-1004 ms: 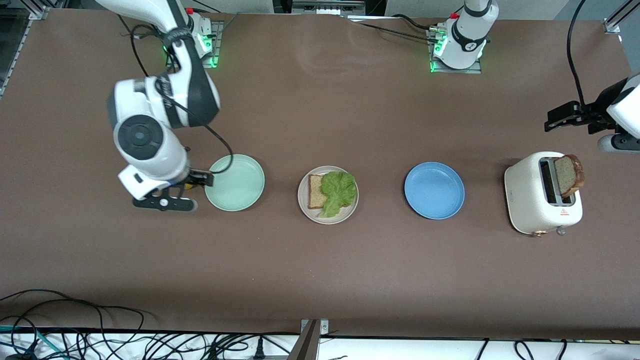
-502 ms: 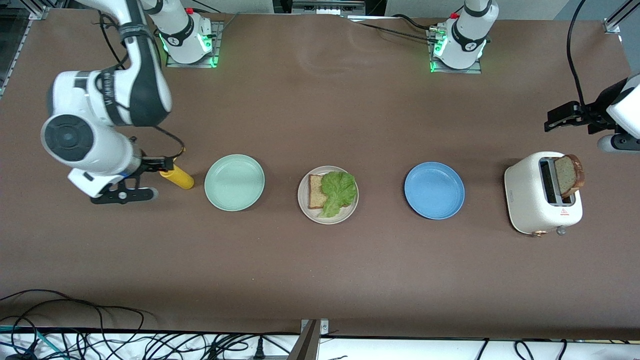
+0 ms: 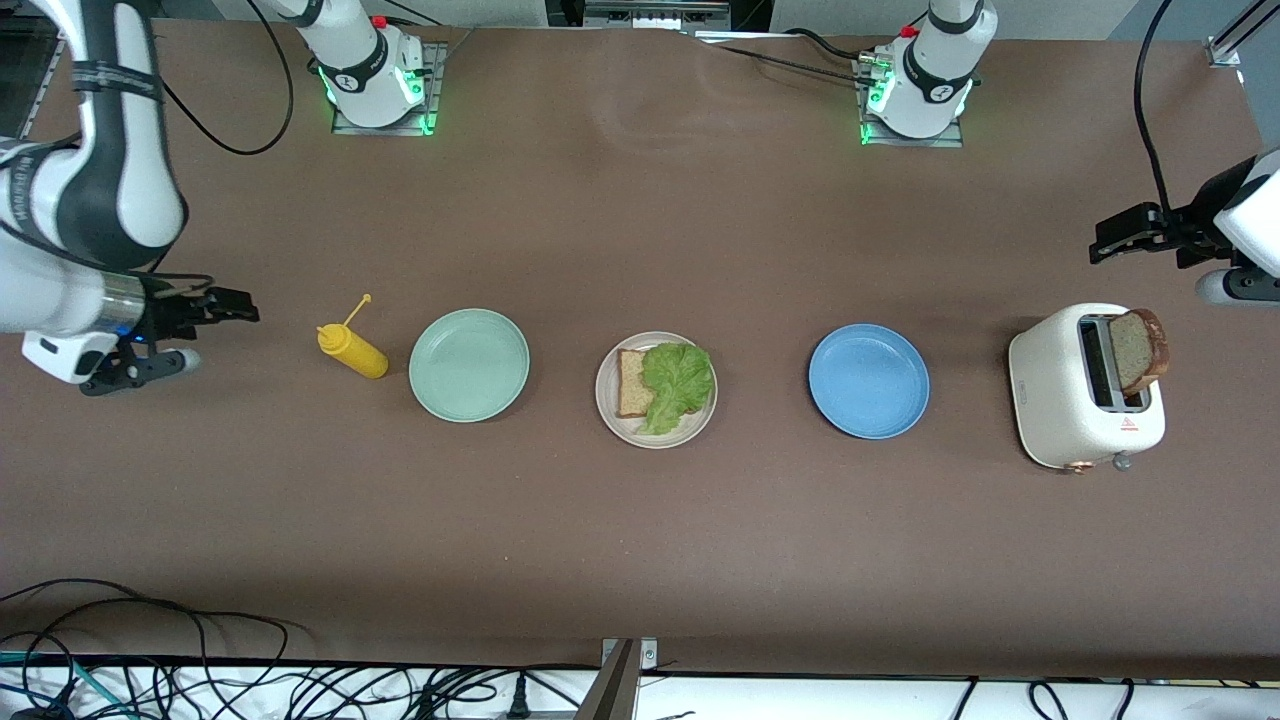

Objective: Make sandwich on beige plate with both arms
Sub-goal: 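Move the right gripper back toward the yellow mustard bottle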

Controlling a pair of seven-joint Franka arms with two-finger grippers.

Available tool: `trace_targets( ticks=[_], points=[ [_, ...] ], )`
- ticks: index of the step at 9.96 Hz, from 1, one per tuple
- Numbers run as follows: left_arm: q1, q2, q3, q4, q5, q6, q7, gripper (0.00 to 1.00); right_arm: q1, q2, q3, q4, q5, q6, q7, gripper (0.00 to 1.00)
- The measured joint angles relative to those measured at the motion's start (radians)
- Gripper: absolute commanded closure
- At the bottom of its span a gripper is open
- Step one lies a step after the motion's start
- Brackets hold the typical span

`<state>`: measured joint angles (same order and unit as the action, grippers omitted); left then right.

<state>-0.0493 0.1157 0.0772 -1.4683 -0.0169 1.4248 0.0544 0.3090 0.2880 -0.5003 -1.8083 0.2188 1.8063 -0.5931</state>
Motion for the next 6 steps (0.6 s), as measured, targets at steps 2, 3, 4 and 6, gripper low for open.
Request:
trace_targets(
  ticks=[2, 3, 4, 6],
  points=[
    [0.000, 0.000, 0.000, 0.000, 0.000, 0.000, 0.000, 0.00, -0.065, 0.000, 0.002, -0.038, 0.099, 0.005, -0.206, 0.00],
    [0.000, 0.000, 0.001, 0.000, 0.000, 0.000, 0.000, 0.00, -0.084, 0.001, 0.004, -0.058, 0.130, 0.008, -0.291, 0.00],
    [0.000, 0.000, 0.001, 0.000, 0.000, 0.000, 0.000, 0.00, -0.100, 0.002, 0.009, -0.076, 0.154, 0.010, -0.375, 0.00],
    [0.000, 0.000, 0.000, 0.000, 0.000, 0.000, 0.000, 0.00, -0.166, 0.005, 0.068, -0.102, 0.172, 0.035, -0.491, 0.00]
  ],
)
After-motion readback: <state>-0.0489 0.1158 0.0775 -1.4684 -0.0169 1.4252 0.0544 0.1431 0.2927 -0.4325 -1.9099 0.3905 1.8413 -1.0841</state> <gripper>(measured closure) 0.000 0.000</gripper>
